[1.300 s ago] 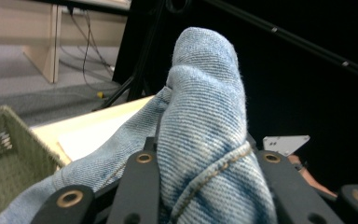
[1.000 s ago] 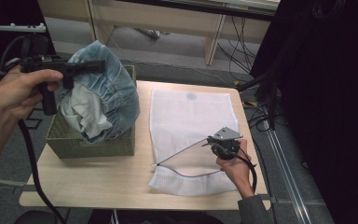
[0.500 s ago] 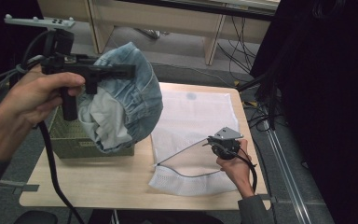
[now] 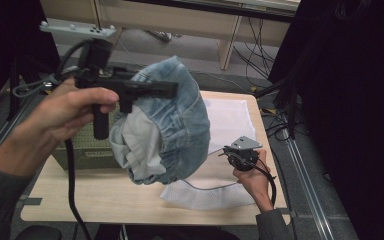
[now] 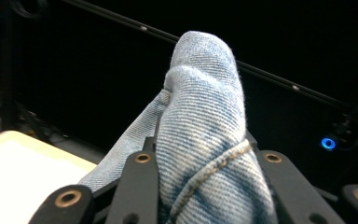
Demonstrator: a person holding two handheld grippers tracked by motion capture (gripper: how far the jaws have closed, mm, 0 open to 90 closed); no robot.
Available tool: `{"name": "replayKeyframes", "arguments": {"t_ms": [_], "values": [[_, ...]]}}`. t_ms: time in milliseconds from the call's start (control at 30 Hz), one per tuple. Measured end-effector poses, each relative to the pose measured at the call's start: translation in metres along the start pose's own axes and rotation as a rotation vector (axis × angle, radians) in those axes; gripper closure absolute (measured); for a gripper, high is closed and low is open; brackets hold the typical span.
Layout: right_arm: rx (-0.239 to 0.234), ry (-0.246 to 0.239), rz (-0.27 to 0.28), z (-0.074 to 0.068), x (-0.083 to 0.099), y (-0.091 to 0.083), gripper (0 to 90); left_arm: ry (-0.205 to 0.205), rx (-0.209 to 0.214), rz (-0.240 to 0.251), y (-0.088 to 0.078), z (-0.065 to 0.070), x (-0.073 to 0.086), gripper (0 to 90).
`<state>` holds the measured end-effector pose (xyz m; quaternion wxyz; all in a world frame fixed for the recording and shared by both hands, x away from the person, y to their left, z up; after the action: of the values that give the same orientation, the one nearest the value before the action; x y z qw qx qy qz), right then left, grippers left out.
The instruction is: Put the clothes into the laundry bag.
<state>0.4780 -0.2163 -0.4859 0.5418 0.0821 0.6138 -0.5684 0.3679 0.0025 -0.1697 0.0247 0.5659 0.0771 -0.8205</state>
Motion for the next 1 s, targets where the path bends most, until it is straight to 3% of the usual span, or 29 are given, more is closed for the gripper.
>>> {"name": "replayKeyframes", "arguments": {"t_ms": [67, 167, 200, 233, 367, 467, 533, 600, 667, 700, 733, 767, 833, 900, 967, 1000], "values": [[0.003, -0.02, 0.012, 0.003, -0.001, 0.0, 88.5, 0.01, 0.014, -0.033, 0.01, 0.006, 0.008, 70.3], [-0.005, 0.002, 0.005, 0.0, 0.0, 0.0, 88.5, 0.011, 0.033, -0.058, 0.021, 0.009, 0.016, 70.2], [-0.013, 0.031, -0.002, -0.002, 0.001, -0.002, 88.5, 0.0, 0.053, -0.062, 0.029, 0.01, 0.022, 70.1], [-0.008, 0.009, 0.009, 0.002, 0.0, -0.001, 88.5, -0.005, 0.062, -0.067, 0.033, 0.01, 0.027, 70.1], [-0.008, 0.014, 0.027, 0.004, -0.002, -0.002, 88.5, -0.027, 0.082, -0.088, 0.045, 0.005, 0.043, 69.9], [-0.014, 0.026, 0.024, 0.006, -0.001, -0.004, 88.5, -0.065, 0.084, -0.121, 0.06, -0.01, 0.071, 69.7], [-0.014, 0.03, 0.023, 0.006, 0.0, -0.004, 88.6, -0.067, 0.081, -0.131, 0.063, -0.013, 0.077, 69.6], [-0.008, 0.015, 0.034, 0.008, 0.0, -0.003, 88.8, -0.057, 0.051, -0.16, 0.07, -0.025, 0.096, 69.4], [-0.012, 0.008, 0.032, 0.008, -0.001, -0.003, 89.0, -0.085, 0.049, -0.171, 0.077, -0.034, 0.113, 69.3], [-0.01, 0.031, 0.035, 0.006, -0.002, -0.003, 89.1, -0.085, 0.046, -0.187, 0.08, -0.037, 0.122, 69.2], [-0.007, 0.01, 0.037, 0.007, -0.002, -0.004, 89.2, -0.089, 0.03, -0.211, 0.087, -0.046, 0.139, 69.2], [-0.006, 0.017, 0.039, 0.005, -0.002, -0.004, 89.3, -0.089, 0.03, -0.211, 0.087, -0.046, 0.139, 69.1], [0.006, 0.011, 0.054, 0.008, -0.005, -0.004, 89.4, -0.109, 0.011, -0.239, 0.099, -0.06, 0.162, 69.0], [0.005, 0.012, 0.056, 0.008, -0.006, -0.006, 89.4, -0.116, 0.015, -0.253, 0.102, -0.064, 0.169, 68.9], [0.008, 0.009, 0.057, 0.008, -0.006, -0.007, 89.4, -0.116, -0.024, -0.302, 0.113, -0.079, 0.193, 68.6], [0.014, 0.027, 0.056, 0.007, -0.006, -0.008, 89.4, -0.116, -0.024, -0.302, 0.113, -0.079, 0.193, 68.5]]}}
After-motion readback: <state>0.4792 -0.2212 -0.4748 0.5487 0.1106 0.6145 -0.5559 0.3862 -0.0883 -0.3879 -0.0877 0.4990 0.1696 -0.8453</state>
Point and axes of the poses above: each handheld gripper's, and its own axes: y roughly forward along the jaws, x roughly out of its underside, z roughly to its right, the point moved 10 cm from there along y, roughly forward along the jaws
